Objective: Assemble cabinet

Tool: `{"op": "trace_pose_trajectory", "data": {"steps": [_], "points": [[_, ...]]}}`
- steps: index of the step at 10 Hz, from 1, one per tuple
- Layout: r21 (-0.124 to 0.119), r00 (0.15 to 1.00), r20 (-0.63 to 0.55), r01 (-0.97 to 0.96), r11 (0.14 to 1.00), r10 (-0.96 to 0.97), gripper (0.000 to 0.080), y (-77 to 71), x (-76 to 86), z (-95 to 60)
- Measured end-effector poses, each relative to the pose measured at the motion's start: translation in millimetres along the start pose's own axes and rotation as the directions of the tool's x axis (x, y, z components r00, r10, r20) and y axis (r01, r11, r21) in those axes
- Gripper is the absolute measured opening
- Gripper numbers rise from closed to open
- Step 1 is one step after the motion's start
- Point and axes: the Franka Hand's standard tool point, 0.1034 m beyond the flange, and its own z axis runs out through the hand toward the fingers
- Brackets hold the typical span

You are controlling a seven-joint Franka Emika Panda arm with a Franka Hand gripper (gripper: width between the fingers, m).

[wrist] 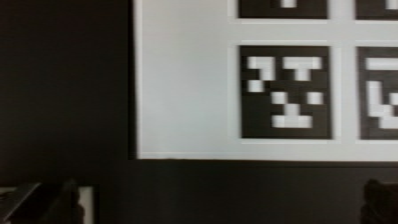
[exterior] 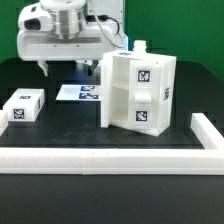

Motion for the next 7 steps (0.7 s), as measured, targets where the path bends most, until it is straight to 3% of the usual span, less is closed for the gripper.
{"op": "trace_pose_trajectory", "data": {"steps": [1,6,7], "points": [[-0.004,1.0,-0.004,0.016,1.0,-0.016,0.0797,8.8,8.0,-4.4],[-0.006,1.0,-0.001,0.022,1.0,-0.022,0.0797,7.0,7.8,-2.0],[-0.014,0.999,-0.007,0.034,0.999,-0.034,0.0797,15.3,9.8,1.9]]}}
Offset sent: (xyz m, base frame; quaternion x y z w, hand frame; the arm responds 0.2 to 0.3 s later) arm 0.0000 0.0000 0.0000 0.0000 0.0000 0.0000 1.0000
